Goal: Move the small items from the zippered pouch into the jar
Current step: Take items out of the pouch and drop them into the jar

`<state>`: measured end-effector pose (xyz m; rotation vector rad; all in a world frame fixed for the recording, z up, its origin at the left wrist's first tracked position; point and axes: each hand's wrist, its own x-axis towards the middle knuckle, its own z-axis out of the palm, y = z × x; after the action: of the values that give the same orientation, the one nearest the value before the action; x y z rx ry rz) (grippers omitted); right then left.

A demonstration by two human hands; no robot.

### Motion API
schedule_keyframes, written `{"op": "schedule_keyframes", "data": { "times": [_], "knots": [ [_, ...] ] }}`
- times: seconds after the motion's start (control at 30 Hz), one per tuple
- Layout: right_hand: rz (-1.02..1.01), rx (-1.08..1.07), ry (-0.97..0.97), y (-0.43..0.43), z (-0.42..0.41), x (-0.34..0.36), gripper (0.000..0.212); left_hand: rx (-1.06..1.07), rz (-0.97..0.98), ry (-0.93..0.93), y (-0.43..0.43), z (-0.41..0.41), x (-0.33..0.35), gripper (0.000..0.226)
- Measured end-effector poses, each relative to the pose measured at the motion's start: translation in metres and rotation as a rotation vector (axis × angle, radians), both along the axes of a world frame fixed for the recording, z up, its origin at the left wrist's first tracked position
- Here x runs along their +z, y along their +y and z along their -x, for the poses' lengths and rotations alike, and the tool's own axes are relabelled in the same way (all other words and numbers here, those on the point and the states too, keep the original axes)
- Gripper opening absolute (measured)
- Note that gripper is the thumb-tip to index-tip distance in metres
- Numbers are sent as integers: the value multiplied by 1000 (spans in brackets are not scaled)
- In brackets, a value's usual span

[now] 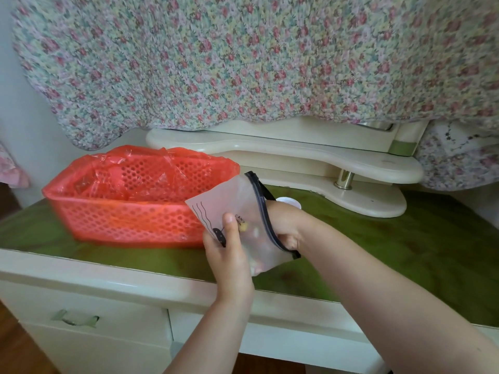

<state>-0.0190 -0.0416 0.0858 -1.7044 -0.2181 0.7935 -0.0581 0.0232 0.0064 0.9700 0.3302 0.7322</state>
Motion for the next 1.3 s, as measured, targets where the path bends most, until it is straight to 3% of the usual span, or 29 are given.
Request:
{"op": "schedule_keyframes", "data": {
  "times": [0.1,0.23,0.4,0.47,0.63,0.73,1.0,1.3],
  "knots": [
    [108,-49,-161,-3,-9,0,37,9,-1,20,3,0,-1,51],
    [249,-123,-383,-7,-11,2,33,9,17,60,3,0,1,35],
    [354,-212,-598,-7,-12,-6,32,10,41,91,4,-2,0,34],
    [187,-248,-521,-11,-12,-3,31,14,61,94,5,-3,-1,31],
    [-547,-466,-87,-35,-37,11,34,48,91,70,8,-2,2,35],
    [-822,-609,101,-44,-55,11,41,55,118,57,9,-1,4,34],
    [-996,-910,193,-39,-80,1,36,64,157,49,15,1,2,37],
    [-1021,-904,125,-32,-90,-1,36,92,151,51,19,-4,2,36]
  ]
}}
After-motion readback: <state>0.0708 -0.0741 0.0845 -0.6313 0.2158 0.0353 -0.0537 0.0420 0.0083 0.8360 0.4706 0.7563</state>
